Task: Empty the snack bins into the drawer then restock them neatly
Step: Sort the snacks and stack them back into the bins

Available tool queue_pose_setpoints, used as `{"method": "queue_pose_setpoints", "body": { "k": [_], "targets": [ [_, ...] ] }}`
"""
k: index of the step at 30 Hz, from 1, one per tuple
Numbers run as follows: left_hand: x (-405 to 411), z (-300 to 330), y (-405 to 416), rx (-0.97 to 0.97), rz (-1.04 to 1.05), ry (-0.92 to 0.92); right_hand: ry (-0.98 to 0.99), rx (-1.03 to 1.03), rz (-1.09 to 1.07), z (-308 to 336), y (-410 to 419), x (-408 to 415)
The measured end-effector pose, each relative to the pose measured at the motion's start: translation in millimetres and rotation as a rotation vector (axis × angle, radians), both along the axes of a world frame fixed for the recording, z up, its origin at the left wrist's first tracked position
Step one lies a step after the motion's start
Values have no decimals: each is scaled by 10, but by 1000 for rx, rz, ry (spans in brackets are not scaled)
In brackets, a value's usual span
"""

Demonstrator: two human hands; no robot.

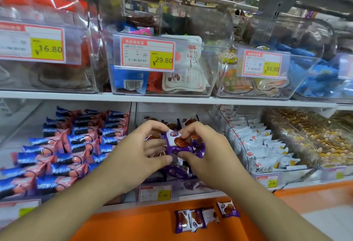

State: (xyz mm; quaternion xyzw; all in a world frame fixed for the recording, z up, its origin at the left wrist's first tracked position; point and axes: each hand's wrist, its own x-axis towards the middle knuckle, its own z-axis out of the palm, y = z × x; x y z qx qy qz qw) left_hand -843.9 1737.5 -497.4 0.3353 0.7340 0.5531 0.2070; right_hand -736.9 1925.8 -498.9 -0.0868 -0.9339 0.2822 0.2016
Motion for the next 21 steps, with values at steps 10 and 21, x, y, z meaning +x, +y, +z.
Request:
{"method": "queue_pose_setpoints", "body": {
  "k": [10,21],
  "targets": [
    [-384,-444,-391,-570,54,916,-304,436,-102,-182,560,-1388],
    [-385,-481,-366,-529,53,942,-458,231,83,12,558,-1191]
  ]
}}
